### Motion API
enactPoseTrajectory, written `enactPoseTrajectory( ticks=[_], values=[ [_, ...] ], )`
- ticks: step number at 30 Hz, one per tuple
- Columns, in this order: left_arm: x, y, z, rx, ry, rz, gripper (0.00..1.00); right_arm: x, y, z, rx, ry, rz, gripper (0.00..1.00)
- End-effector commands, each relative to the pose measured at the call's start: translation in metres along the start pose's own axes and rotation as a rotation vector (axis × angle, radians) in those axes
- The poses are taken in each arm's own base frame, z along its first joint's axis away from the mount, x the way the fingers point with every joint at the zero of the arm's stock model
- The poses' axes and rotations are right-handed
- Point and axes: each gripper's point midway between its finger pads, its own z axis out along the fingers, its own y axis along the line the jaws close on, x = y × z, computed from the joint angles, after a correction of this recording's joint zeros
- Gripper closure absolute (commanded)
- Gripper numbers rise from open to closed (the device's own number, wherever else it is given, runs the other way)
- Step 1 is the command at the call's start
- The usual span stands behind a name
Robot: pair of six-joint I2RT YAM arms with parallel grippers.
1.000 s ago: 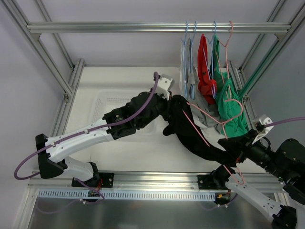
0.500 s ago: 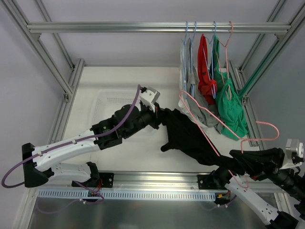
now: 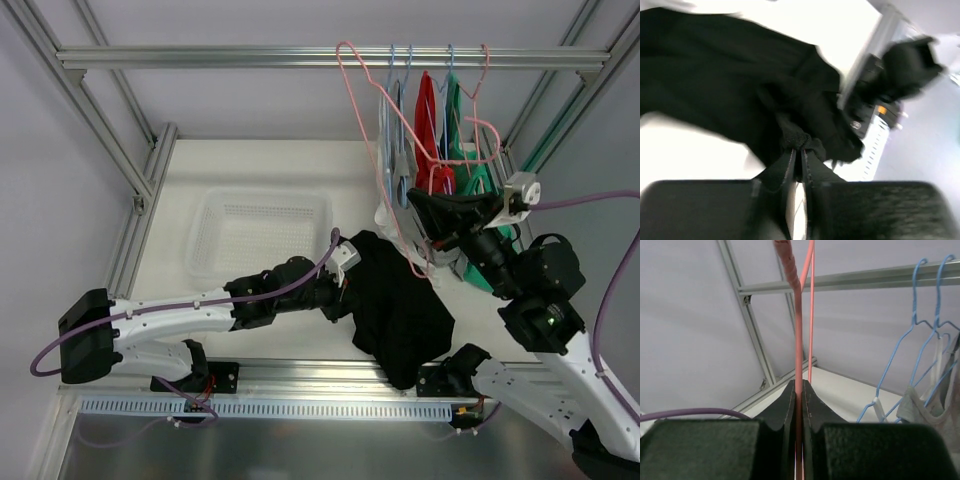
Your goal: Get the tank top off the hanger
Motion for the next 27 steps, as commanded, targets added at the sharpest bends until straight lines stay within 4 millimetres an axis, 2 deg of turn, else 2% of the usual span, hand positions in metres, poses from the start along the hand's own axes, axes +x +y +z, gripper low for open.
enactPoseTrajectory(
  ticks=[1,2,3,4,5,7,9,11,12,14,15,17,18,19,20,21,22,24,25,26,27],
  values=[
    [-0.032,0.016,-0.012,-0.158,-0.087,-0.037,0.94,-0.049,-0.012,-0.01,0.12,-0.076,0.008,1.0],
    [-0.042,0.02,-0.018,-0.193,-0.112,-0.03,0.76,-0.041,-0.021,-0.013,0.173,-0.044,0.017,1.0],
    [-0.04,0.024,-0.023,-0.219,-0.099,-0.028,0.54,-0.029,-0.026,-0.015,0.203,0.018,0.02,1.0],
    [-0.043,0.024,-0.027,-0.225,-0.105,-0.02,0.48,-0.004,-0.032,-0.024,0.243,0.148,0.023,1.0],
    [-0.055,0.02,-0.036,-0.222,-0.139,-0.005,0.43,-0.006,-0.034,-0.023,0.267,0.171,0.039,1.0],
    [-0.063,0.017,-0.047,-0.22,-0.161,0.009,0.34,0.009,-0.038,-0.028,0.295,0.241,0.04,1.0],
    [-0.069,0.015,-0.065,-0.22,-0.169,0.034,0.27,0.015,-0.042,-0.025,0.333,0.277,0.078,1.0],
    [-0.08,0.014,-0.081,-0.236,-0.195,0.034,0.01,0.028,-0.045,-0.024,0.367,0.363,0.076,1.0],
    [-0.081,0.017,-0.088,-0.256,-0.202,0.034,0.01,0.028,-0.046,-0.012,0.378,0.39,0.074,1.0],
    [-0.081,0.02,-0.105,-0.278,-0.213,0.028,0.01,0.035,-0.051,-0.004,0.414,0.437,0.053,1.0],
    [-0.082,0.021,-0.111,-0.287,-0.224,0.026,0.01,0.036,-0.05,0.012,0.42,0.454,0.039,1.0],
    [-0.081,0.026,-0.126,-0.311,-0.244,0.022,0.01,0.038,-0.059,0.022,0.487,0.478,0.004,1.0],
    [-0.08,0.027,-0.13,-0.317,-0.249,0.02,0.01,0.026,-0.057,0.032,0.488,0.454,-0.001,1.0],
    [-0.08,0.029,-0.134,-0.326,-0.256,0.017,0.01,0.04,-0.066,0.046,0.533,0.497,-0.039,1.0],
    [-0.076,0.031,-0.138,-0.33,-0.254,0.016,0.01,0.042,-0.067,0.054,0.542,0.509,-0.055,1.0],
    [-0.075,0.032,-0.139,-0.334,-0.254,0.015,0.01,0.025,-0.065,0.065,0.544,0.48,-0.055,1.0],
    [-0.074,0.033,-0.14,-0.338,-0.254,0.009,0.01,0.043,-0.074,0.083,0.576,0.53,-0.111,1.0],
    [-0.068,0.036,-0.141,-0.348,-0.238,0.005,0.01,0.043,-0.081,0.102,0.609,0.523,-0.143,1.0],
    [-0.067,0.036,-0.141,-0.35,-0.233,0.001,0.01,0.024,-0.082,0.114,0.623,0.477,-0.161,1.0],
    [-0.063,0.037,-0.14,-0.35,-0.222,0.0,0.01,0.044,-0.088,0.13,0.635,0.514,-0.189,1.0],
    [-0.061,0.038,-0.14,-0.352,-0.215,-0.001,0.01,0.045,-0.094,0.136,0.653,0.52,-0.203,1.0]
  ],
)
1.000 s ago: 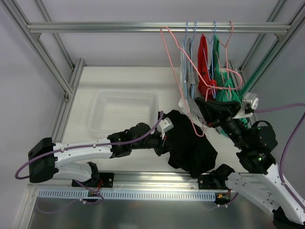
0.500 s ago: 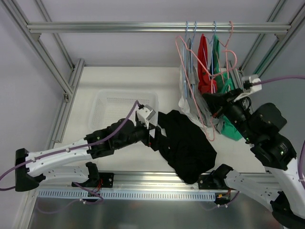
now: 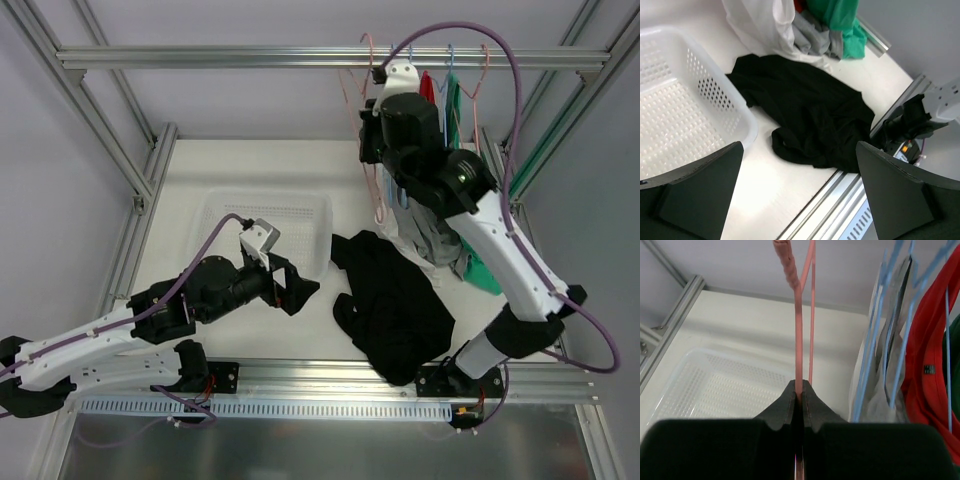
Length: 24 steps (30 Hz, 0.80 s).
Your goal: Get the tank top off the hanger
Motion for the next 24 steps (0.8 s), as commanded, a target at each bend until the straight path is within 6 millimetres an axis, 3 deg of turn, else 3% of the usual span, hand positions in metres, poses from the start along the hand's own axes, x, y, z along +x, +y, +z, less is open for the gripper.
enactPoseTrajectory(
  ticks=[1,2,5,6,9,15,19,21,23,24],
  values=[
    [0.018,0.009,0.001,-0.04,0.052,0.008,0.01,-0.03,-0.012,0.019,0.114,-0.059,-0.043,1.0],
    [0.022,0.01,0.002,-0.044,0.063,0.008,0.01,-0.032,-0.007,0.033,0.113,-0.057,-0.042,1.0],
    [0.028,0.009,0.002,-0.035,0.08,-0.001,0.01,-0.032,-0.02,0.055,0.142,-0.046,-0.001,1.0],
    [0.031,0.009,0.002,-0.032,0.088,-0.004,0.01,-0.027,-0.03,0.072,0.168,-0.026,0.011,1.0],
    [0.037,0.009,0.006,-0.039,0.106,-0.006,0.01,-0.023,-0.029,0.093,0.12,-0.003,0.041,1.0],
    [0.046,0.009,0.014,-0.053,0.143,0.0,0.01,0.017,-0.021,0.103,0.079,0.101,0.03,1.0],
    [0.044,0.0,0.027,-0.044,0.173,0.012,0.01,0.014,-0.016,0.084,0.021,0.096,0.043,0.99],
    [0.042,-0.003,0.033,-0.044,0.179,0.013,0.01,0.01,-0.015,0.075,0.0,0.089,0.047,0.78],
    [0.043,-0.011,0.045,-0.032,0.193,0.017,0.01,0.002,-0.013,0.054,-0.048,0.071,0.06,0.37],
    [0.045,-0.015,0.049,-0.025,0.2,0.022,0.01,-0.002,-0.013,0.045,-0.06,0.062,0.066,0.36]
  ],
)
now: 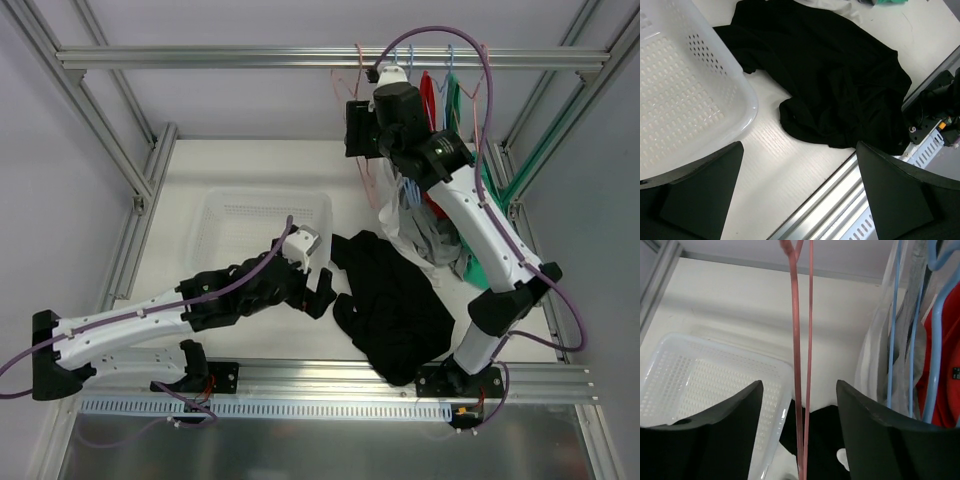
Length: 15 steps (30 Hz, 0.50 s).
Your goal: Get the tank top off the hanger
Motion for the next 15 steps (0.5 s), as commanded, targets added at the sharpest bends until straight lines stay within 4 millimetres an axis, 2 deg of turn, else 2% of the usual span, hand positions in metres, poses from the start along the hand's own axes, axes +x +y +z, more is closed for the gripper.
enactPoseTrajectory(
  ticks=[1,2,3,4,5,7,8,9,10,11,12,14,15],
  values=[
    [-0.021,-0.028,0.012,0.066,-0.023,-0.004,0.01,-0.03,0.002,-0.063,-0.11,-0.099,0.039,0.34],
    [-0.022,-0.035,0.017,0.082,-0.021,0.0,0.01,-0.039,-0.002,-0.089,-0.133,-0.141,0.049,0.24],
    [-0.013,-0.039,0.031,0.078,0.016,0.02,0.01,-0.039,-0.003,-0.102,-0.156,-0.15,0.049,0.16],
    [-0.016,-0.046,0.036,0.089,0.018,0.025,0.01,-0.037,-0.004,-0.115,-0.178,-0.159,0.045,0.07],
    [-0.015,-0.052,0.043,0.097,0.028,0.035,0.01,-0.032,-0.013,-0.142,-0.198,-0.183,0.03,0.01],
    [-0.009,-0.066,0.068,0.096,0.073,0.069,0.01,-0.023,-0.029,-0.17,-0.183,-0.21,0.026,0.01],
    [-0.007,-0.07,0.076,0.097,0.089,0.081,0.01,-0.009,-0.045,-0.198,-0.18,-0.241,0.024,0.0],
    [-0.002,-0.077,0.095,0.088,0.121,0.099,0.01,-0.002,-0.058,-0.211,-0.149,-0.264,0.03,0.01],
    [0.001,-0.081,0.104,0.091,0.139,0.104,0.01,0.005,-0.067,-0.224,-0.136,-0.284,0.041,0.01],
    [0.006,-0.086,0.113,0.095,0.158,0.11,0.01,0.019,-0.081,-0.247,-0.137,-0.321,0.06,0.0],
    [0.015,-0.091,0.13,0.092,0.194,0.122,0.01,0.027,-0.086,-0.258,-0.143,-0.337,0.064,0.0],
    [0.028,-0.097,0.148,0.088,0.23,0.141,0.01,0.049,-0.093,-0.271,-0.157,-0.319,0.055,0.01],
    [0.043,-0.097,0.166,0.069,0.268,0.156,0.01,0.055,-0.096,-0.289,-0.189,-0.343,0.052,0.0]
  ],
)
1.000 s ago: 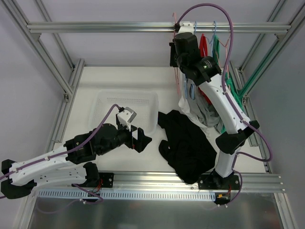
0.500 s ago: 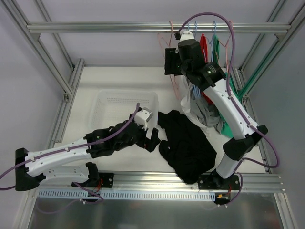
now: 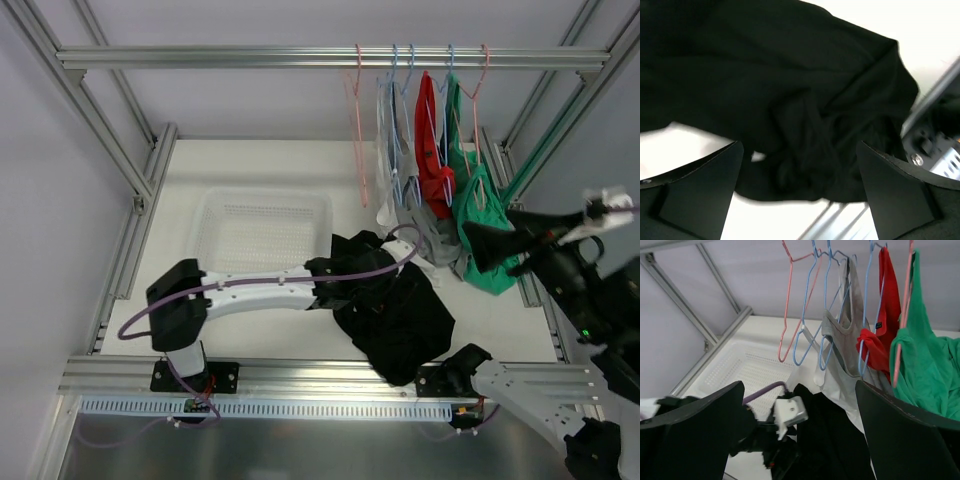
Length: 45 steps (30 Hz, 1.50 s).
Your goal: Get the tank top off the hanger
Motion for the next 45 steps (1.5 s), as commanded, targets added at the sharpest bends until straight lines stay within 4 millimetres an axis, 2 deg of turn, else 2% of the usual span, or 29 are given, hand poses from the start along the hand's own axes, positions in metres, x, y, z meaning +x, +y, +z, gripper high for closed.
enactPoseTrajectory(
  ticks=[1,3,6,12,13,14,15,16,17,18,20,21,22,23,25,26,28,29,30,31,32,38,41,42,44,45],
  values=[
    [0.011,-0.02,0.036,0.024,0.056,0.048,0.01,0.033,-0.008,-0.019,-0.012,0.078,-0.043,0.01],
    [0.029,-0.02,0.062,0.004,0.112,0.045,0.01,0.039,-0.007,-0.038,-0.057,0.068,-0.051,0.01],
    [0.045,-0.019,0.087,-0.021,0.156,0.04,0.01,0.044,-0.008,-0.057,-0.085,0.056,-0.044,0.01],
    [0.073,-0.007,0.115,-0.091,0.218,0.031,0.02,0.052,-0.014,-0.075,-0.091,0.03,-0.027,0.0],
    [0.078,-0.008,0.116,-0.091,0.228,0.024,0.12,0.053,-0.014,-0.078,-0.097,0.024,-0.029,0.01],
    [0.081,-0.01,0.116,-0.074,0.241,0.015,0.27,0.054,-0.014,-0.079,-0.101,0.021,-0.031,0.0],
    [0.081,-0.012,0.115,-0.065,0.243,0.012,0.87,0.055,-0.016,-0.08,-0.093,0.019,-0.033,0.01],
    [0.078,-0.013,0.112,-0.065,0.238,0.008,1.0,0.054,-0.018,-0.081,-0.087,0.012,-0.035,0.01],
    [0.061,-0.014,0.1,-0.064,0.195,-0.009,1.0,0.054,-0.023,-0.083,-0.065,0.0,-0.038,0.01],
    [0.06,-0.011,0.092,-0.073,0.187,-0.013,1.0,0.054,-0.025,-0.084,-0.053,-0.004,-0.041,0.01],
    [0.04,-0.009,0.069,-0.083,0.128,-0.027,1.0,0.055,-0.031,-0.085,-0.031,-0.01,-0.05,0.01],
    [0.014,-0.006,0.04,-0.095,0.046,-0.039,1.0,0.055,-0.031,-0.085,-0.029,-0.012,-0.052,0.01],
    [-0.001,-0.005,0.023,-0.1,0.0,-0.043,1.0,0.055,-0.033,-0.086,-0.025,-0.015,-0.055,0.0],
    [-0.031,-0.005,-0.011,-0.079,-0.093,-0.053,1.0,0.055,-0.035,-0.086,-0.015,-0.018,-0.056,0.0],
    [-0.061,-0.004,-0.046,-0.067,-0.186,-0.056,1.0,0.056,-0.037,-0.085,-0.004,-0.019,-0.058,0.01],
    [-0.088,-0.006,-0.079,-0.035,-0.268,-0.044,1.0,0.055,-0.042,-0.085,0.021,-0.025,-0.058,0.01],
    [-0.11,0.001,-0.11,-0.05,-0.339,-0.045,1.0,0.055,-0.044,-0.084,0.035,-0.027,-0.056,0.01],
    [-0.129,0.004,-0.138,-0.045,-0.405,-0.044,1.0,0.054,-0.045,-0.084,0.041,-0.03,-0.056,0.01],
    [-0.139,0.013,-0.151,-0.083,-0.445,-0.05,1.0,0.053,-0.045,-0.083,0.037,-0.034,-0.053,0.0],
    [-0.143,0.022,-0.164,-0.117,-0.464,-0.037,1.0,0.052,-0.045,-0.083,0.033,-0.036,-0.052,0.0],
    [-0.155,0.029,-0.186,-0.134,-0.514,-0.05,1.0,0.052,-0.045,-0.083,0.037,-0.039,-0.05,0.0],
    [-0.186,0.091,-0.263,-0.427,-0.664,-0.055,1.0,0.044,-0.045,-0.082,0.036,-0.053,-0.045,0.01],
    [-0.197,0.116,-0.282,-0.515,-0.694,-0.068,1.0,0.042,-0.041,-0.076,0.028,-0.046,-0.046,0.01],
    [-0.2,0.135,-0.286,-0.562,-0.699,-0.091,1.0,0.041,-0.04,-0.075,0.021,-0.047,-0.043,0.01],
    [-0.199,0.155,-0.288,-0.579,-0.702,-0.139,1.0,0.042,-0.035,-0.068,0.009,-0.033,-0.044,0.0],
    [-0.197,0.172,-0.286,-0.586,-0.691,-0.161,1.0,0.041,-0.033,-0.066,0.005,-0.033,-0.042,0.01]
  ],
)
